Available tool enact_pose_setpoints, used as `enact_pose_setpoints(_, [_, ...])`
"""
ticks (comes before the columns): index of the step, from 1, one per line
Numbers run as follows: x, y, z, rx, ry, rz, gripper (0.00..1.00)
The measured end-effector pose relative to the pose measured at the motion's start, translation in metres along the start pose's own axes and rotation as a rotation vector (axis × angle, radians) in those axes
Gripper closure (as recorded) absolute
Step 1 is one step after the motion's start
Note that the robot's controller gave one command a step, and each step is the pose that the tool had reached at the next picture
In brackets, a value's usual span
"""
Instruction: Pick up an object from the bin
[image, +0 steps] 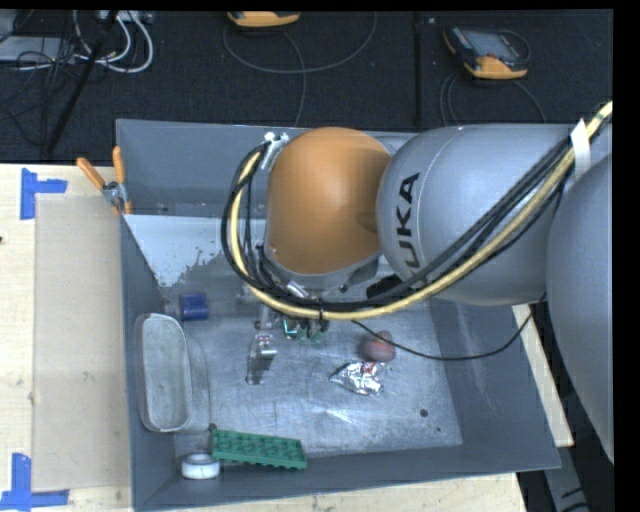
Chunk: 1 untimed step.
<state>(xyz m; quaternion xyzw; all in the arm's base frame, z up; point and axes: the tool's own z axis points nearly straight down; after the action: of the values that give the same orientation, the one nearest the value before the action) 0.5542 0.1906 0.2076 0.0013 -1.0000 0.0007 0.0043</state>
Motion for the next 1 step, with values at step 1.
enact_pose_setpoints(1, [0.0682, -0.0137, 0.1022, 0.000, -0.005, -0.127, 0.00])
